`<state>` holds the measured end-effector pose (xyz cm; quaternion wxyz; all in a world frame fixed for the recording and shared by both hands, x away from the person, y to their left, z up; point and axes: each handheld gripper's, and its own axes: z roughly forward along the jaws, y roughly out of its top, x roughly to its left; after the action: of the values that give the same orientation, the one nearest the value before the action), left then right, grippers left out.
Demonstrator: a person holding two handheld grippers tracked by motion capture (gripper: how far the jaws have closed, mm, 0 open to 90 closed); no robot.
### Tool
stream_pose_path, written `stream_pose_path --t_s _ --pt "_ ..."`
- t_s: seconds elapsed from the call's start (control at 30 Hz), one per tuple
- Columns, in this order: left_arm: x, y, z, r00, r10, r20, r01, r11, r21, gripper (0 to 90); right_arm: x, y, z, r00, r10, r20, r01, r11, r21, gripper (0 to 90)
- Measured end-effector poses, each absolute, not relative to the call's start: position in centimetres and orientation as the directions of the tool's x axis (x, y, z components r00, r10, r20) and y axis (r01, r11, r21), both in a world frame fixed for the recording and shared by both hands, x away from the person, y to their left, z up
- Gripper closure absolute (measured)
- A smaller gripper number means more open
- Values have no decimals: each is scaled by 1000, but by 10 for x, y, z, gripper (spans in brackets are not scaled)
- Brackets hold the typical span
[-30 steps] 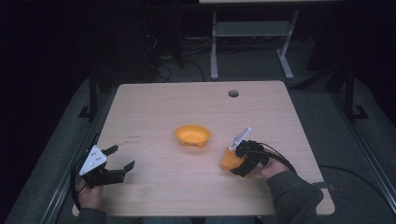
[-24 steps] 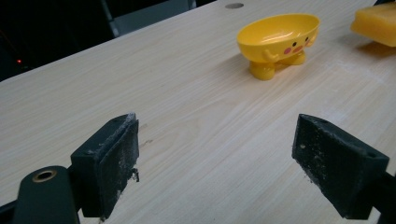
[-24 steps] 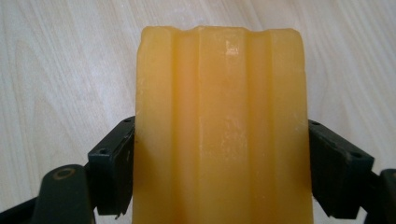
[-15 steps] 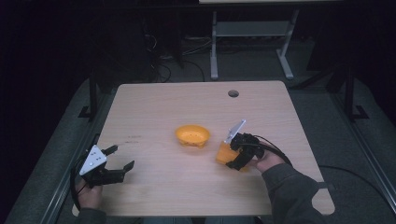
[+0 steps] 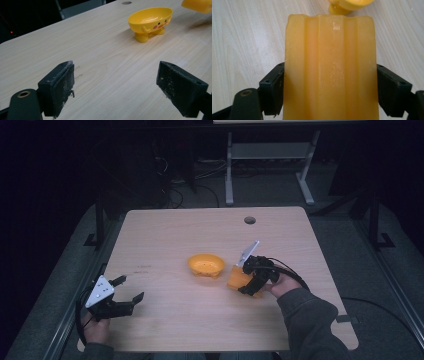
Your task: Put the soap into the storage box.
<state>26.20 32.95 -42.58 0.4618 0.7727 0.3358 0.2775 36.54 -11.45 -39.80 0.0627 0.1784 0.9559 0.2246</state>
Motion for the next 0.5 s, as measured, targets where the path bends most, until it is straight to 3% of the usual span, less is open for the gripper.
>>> stream_pose_path --t_s 0.5 --pt "262 331 -425 621 775 120 263 -350 899 139 380 -95 -383 -938 341 -54 283 849 447 205"
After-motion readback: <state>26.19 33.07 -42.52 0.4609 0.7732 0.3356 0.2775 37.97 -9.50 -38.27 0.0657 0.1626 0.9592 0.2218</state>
